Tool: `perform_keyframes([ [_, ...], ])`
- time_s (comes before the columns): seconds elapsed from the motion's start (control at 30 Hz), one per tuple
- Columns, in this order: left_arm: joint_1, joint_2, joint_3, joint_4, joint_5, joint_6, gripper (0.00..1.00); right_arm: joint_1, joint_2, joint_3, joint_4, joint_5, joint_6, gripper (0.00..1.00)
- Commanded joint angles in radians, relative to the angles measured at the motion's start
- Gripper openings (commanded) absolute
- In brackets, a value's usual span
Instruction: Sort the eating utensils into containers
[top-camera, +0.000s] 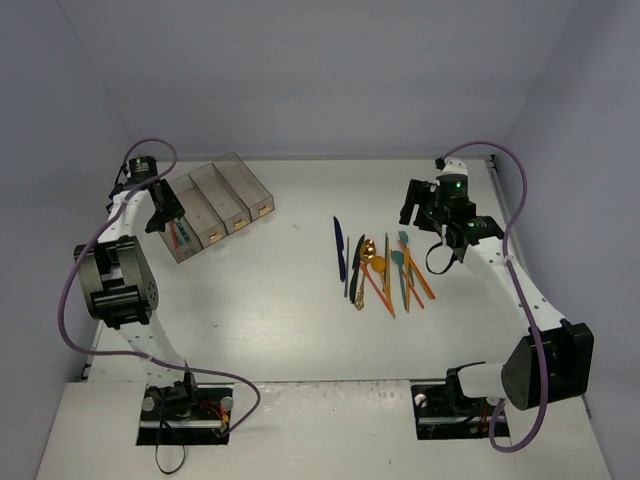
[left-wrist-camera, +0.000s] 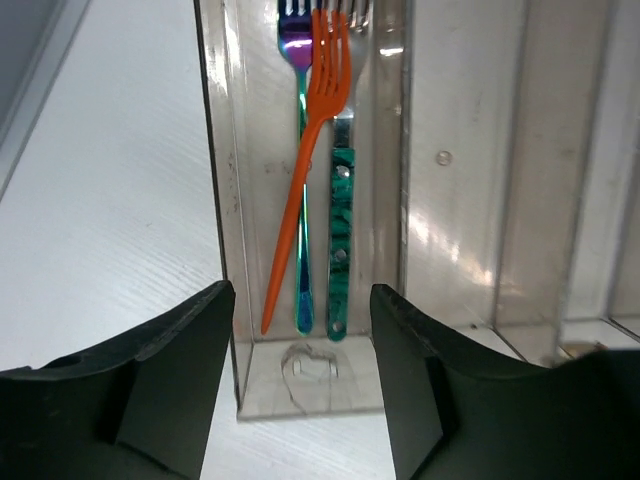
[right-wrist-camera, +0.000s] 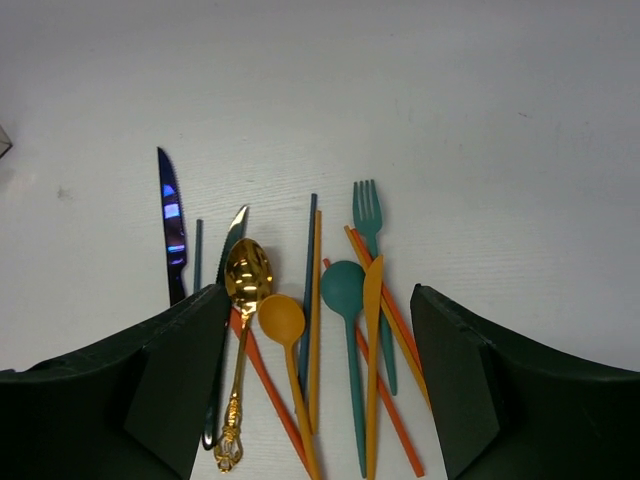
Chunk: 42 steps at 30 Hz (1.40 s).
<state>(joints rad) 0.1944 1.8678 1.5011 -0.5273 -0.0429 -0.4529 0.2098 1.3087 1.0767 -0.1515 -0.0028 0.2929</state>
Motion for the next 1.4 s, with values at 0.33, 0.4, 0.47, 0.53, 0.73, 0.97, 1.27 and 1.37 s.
perform_keyframes([
  [0.33,-0.299,-0.532,-0.251,0.006,0.128,0.036,0.57,-0.041,0.305,0.076,0.026,0.092,0.043,0.47],
  [0.4,-0.332,-0.602,-0.298,0.004,0.15,0.031,0.57,-0.043,0.352,0.095,0.027,0.092,0.04,0.43],
  [0.47,-0.347,-0.634,-0.347,-0.001,0.173,0.028,0.57,-0.044,0.411,0.12,0.03,0.09,0.033,0.42],
  [0.53,-0.362,-0.67,-0.371,-0.008,0.188,0.026,0.57,-0.046,0.441,0.133,0.037,0.085,0.025,0.41],
  [0.73,-0.385,-0.716,-0.447,-0.016,0.201,0.014,0.57,-0.057,0.557,0.199,0.061,0.074,0.012,0.41],
  [0.97,-0.4,-0.726,-0.466,-0.016,0.201,0.014,0.57,-0.064,0.652,0.259,0.063,0.043,0.001,0.44],
  [1.27,-0.411,-0.717,-0.473,-0.017,0.202,0.012,0.57,-0.062,0.659,0.249,0.061,0.026,-0.018,0.44],
  [1.37,-0.412,-0.714,-0.476,-0.017,0.202,0.015,0.57,-0.06,0.65,0.237,0.061,0.027,-0.028,0.43],
])
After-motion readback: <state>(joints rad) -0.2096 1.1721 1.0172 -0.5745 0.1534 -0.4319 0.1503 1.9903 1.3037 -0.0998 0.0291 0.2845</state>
